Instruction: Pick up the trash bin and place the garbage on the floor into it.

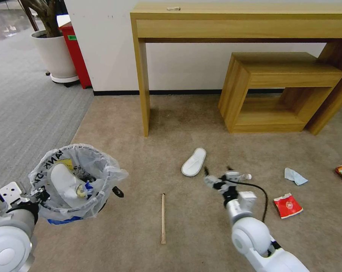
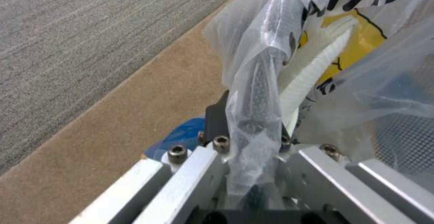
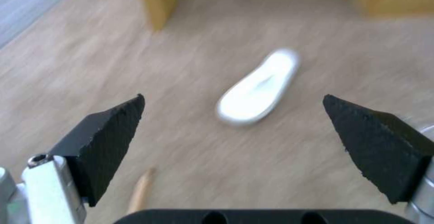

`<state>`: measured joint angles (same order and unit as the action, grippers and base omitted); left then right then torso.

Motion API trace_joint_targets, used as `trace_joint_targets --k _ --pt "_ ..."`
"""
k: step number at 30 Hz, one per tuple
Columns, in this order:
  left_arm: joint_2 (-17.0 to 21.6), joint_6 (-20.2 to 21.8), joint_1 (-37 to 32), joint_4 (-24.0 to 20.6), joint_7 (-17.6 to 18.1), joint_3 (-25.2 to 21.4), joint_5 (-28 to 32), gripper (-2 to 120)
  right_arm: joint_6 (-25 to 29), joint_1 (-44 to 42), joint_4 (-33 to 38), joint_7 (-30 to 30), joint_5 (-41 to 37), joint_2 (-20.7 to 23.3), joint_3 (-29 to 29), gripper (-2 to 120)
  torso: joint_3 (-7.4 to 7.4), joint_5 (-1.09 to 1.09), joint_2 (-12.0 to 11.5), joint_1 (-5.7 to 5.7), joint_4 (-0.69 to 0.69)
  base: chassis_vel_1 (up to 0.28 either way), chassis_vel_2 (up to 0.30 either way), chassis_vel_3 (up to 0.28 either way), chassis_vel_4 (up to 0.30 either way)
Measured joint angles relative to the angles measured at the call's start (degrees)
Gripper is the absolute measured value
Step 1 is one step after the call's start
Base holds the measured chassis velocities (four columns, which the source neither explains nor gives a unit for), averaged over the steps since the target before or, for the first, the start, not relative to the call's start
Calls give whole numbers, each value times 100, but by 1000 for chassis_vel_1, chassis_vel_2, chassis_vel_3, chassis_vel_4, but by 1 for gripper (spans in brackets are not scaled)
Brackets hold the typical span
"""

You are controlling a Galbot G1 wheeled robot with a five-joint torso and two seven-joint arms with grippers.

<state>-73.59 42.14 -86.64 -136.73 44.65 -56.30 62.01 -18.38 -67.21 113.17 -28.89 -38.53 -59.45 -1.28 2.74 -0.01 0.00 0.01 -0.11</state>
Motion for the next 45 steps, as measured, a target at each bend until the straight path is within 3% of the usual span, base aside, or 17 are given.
trace_joint_targets --k 3,7,15,25,31,45 --pt "-40 0 -38 -4 2 10 -92 0 -489 511 -136 -260 -902 -94 538 100 0 0 0 0 1 0 0 0 0" --pt "-63 0 -50 -4 2 17 -162 0 -1012 873 -349 -605 -1744 -341 829 100 0 1 0 0 0 0 0 0 0" --pt "-113 0 -47 72 -4 -6 -191 0 -1560 1376 -773 -1198 -2805 -908 1181 100 0 1 0 0 1 0 0 0 0" --pt "-80 0 3 160 -16 36 -207 0 -2008 1694 -1266 -1316 -3057 -1091 1177 100 0 0 0 0 0 0 0 0 0" --pt "-60 0 70 211 -18 139 -247 0 -2375 1835 -2055 -1045 -3161 -1490 1243 100 0 1 0 0 0 0 0 0 0" --pt "-28 0 -11 239 -43 60 -260 0 -2231 2154 -3473 -501 -2298 -2204 1469 100 0 0 0 0 0 0 0 0 0"
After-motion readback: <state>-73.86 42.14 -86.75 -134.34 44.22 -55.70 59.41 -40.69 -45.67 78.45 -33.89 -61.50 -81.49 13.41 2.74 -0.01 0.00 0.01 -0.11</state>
